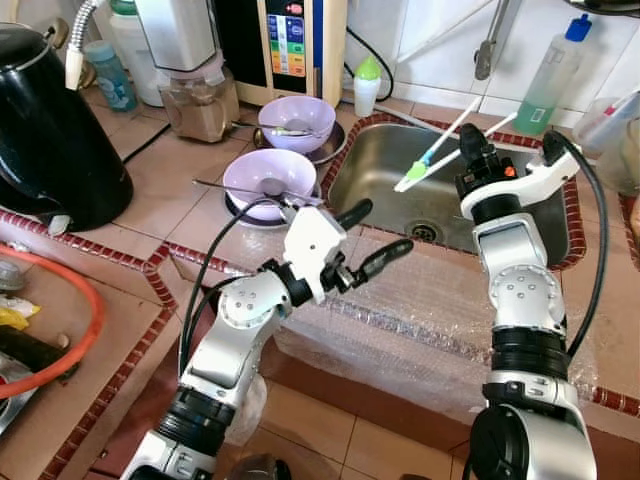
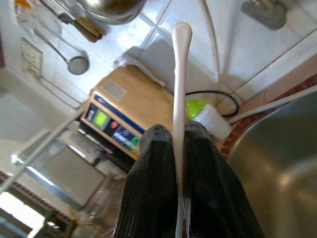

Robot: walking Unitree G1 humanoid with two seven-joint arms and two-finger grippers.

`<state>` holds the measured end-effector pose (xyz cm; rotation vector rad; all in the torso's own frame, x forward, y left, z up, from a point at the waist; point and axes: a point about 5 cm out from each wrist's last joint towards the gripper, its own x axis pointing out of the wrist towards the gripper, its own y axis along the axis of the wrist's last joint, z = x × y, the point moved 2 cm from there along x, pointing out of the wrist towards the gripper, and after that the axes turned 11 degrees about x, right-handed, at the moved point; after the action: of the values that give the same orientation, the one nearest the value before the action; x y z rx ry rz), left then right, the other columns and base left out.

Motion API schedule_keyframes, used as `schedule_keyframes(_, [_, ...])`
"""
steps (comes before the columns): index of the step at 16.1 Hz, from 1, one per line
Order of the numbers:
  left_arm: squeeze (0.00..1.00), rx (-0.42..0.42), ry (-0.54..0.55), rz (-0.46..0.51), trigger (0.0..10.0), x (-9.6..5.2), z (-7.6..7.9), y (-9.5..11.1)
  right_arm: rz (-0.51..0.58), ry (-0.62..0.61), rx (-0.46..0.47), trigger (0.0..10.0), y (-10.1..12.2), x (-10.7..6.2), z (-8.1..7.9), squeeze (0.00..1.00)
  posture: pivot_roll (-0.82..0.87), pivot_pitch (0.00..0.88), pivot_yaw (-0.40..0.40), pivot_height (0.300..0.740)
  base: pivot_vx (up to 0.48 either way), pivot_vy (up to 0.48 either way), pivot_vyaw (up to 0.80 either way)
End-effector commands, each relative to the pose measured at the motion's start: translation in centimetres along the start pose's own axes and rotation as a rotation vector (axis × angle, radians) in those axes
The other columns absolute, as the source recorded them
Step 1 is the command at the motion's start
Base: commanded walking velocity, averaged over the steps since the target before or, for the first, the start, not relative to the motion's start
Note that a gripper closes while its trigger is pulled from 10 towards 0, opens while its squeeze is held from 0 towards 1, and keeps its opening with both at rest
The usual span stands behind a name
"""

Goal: Kitchen organization

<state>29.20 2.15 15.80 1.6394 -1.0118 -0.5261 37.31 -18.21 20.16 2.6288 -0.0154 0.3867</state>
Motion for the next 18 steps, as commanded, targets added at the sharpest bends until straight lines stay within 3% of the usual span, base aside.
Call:
schedule_keyframes(1, [1.00,0.031,-0.023,0.001,10.0,-0.1,0.2,0.3,0.003,0.006,-0.057,0.0,0.0,0.4,-0.2,0.00,-0.03,0.011,0.051,0.740,0.000,0.000,0.00])
schedule_keyframes(4, [1.00,0.013,-0.036,-0.094,10.0,-0.6,0.6,-1.5,0.024,-0.057,-0.307,0.0,0.1,0.2,1.0,0.00,-0.03,0.016,0.048,0.740,0.000,0.000,0.00])
schedule_keyframes(6, [1.00,0.002,-0.032,-0.117,10.0,-1.0,0.9,-2.2,0.032,-0.071,-0.364,0.0,0.3,0.0,1.4,0.00,-0.04,0.025,0.050,0.740,0.000,0.000,0.00])
schedule_keyframes(7, [1.00,-0.015,-0.006,-0.151,10.0,-1.4,0.9,-3.0,0.028,-0.082,-0.445,0.0,0.3,-0.3,1.8,0.00,-0.03,0.033,0.050,0.740,0.000,0.000,0.00])
schedule_keyframes(10, [1.00,-0.143,0.090,-0.230,10.0,-2.8,0.5,-4.7,-0.032,-0.060,-0.671,0.0,-0.4,-0.4,2.7,0.00,-0.03,0.062,0.048,0.740,0.000,0.000,0.00])
schedule_keyframes(12, [1.00,-0.170,0.128,-0.256,10.0,-3.2,0.2,-4.8,-0.084,0.015,-0.849,0.0,-0.6,-0.2,2.7,0.00,0.00,0.102,0.036,0.740,0.000,0.000,0.00])
schedule_keyframes(14, [1.00,-0.192,0.183,-0.252,10.0,-3.0,-0.6,-4.5,-0.129,0.043,-0.920,0.0,-1.2,-0.2,3.0,0.00,0.01,0.121,0.024,0.740,0.000,0.000,0.00])
schedule_keyframes(18, [1.00,-0.108,0.273,-0.235,10.0,-1.5,-3.1,-3.5,-0.205,0.117,-1.053,0.0,-3.4,-0.2,3.3,0.00,0.03,0.134,0.013,0.740,0.000,0.000,0.00])
